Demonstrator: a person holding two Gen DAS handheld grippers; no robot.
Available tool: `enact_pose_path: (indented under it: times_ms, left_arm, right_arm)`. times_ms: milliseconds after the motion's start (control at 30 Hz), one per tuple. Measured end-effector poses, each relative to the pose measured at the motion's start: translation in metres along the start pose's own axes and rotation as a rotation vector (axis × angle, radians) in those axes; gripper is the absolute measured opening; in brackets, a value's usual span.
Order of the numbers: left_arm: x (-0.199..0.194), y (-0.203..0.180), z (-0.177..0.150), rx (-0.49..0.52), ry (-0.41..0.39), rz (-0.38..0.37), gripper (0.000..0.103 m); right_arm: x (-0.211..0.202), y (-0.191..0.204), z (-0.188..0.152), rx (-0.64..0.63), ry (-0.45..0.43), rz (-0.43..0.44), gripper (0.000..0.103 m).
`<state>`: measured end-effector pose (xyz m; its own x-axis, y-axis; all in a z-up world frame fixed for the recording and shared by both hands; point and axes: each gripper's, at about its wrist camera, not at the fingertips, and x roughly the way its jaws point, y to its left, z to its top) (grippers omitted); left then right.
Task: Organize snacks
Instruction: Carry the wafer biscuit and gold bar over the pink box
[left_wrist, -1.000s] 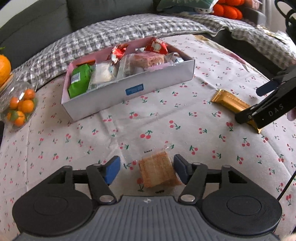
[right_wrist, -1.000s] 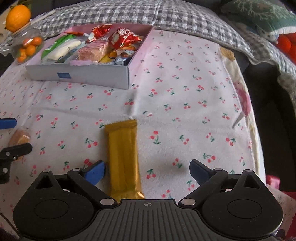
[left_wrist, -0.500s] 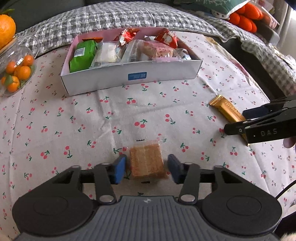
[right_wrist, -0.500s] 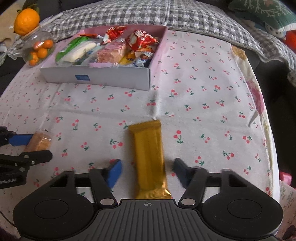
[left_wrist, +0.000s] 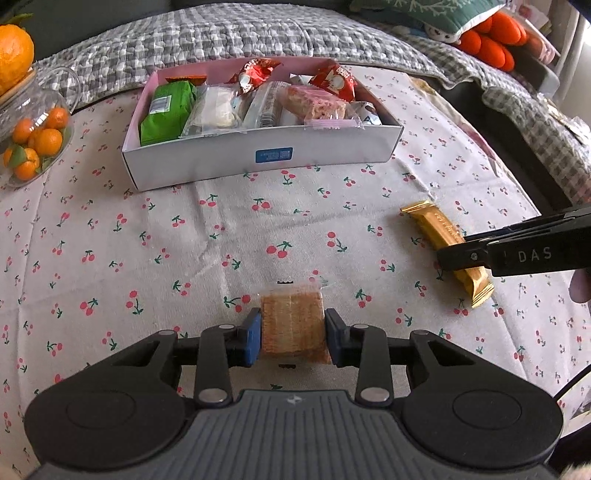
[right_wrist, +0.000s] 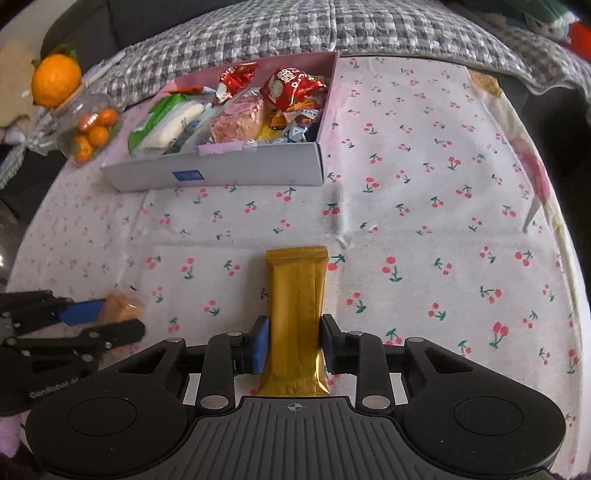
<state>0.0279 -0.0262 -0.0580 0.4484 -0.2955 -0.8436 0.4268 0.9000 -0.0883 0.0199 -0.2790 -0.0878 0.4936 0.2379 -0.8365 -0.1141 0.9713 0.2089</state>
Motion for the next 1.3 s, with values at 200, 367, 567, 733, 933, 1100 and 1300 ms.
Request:
enact_pose_path:
  times_ms: [200, 367, 567, 733, 933, 1100, 1300]
  left_arm:
    - [-0.004, -0.001, 0.005, -0.013, -0.013, -0.011, 0.032]
    - [-0.007, -0.001, 0.012, -0.029, -0.031, -0.018, 0.032]
    - [-0.013, 0.0, 0.023, -0.046, -0.064, -0.026, 0.032]
    - [-0.014, 0.001, 0.034, -0.069, -0.087, -0.031, 0.032]
    - [-0.012, 0.005, 0.046, -0.094, -0.108, -0.025, 0.032]
    - [-0.011, 0.01, 0.056, -0.11, -0.131, -0.01, 0.032]
    - [-0.008, 0.019, 0.068, -0.131, -0.157, 0.012, 0.032]
  right_arm:
    - [-0.005, 0.004, 0.006, 0.012, -0.018, 0.015, 0.028]
    - [-0.015, 0.007, 0.014, 0.03, -0.049, 0.058, 0.028]
    - [-0.022, 0.011, 0.028, 0.059, -0.074, 0.087, 0.028]
    - [-0.026, 0.017, 0.04, 0.081, -0.099, 0.116, 0.028]
    - [-0.027, 0.024, 0.057, 0.094, -0.129, 0.145, 0.028]
    - [-0.022, 0.025, 0.071, 0.115, -0.148, 0.149, 0.028]
    - [-0.013, 0.019, 0.085, 0.169, -0.171, 0.158, 0.028]
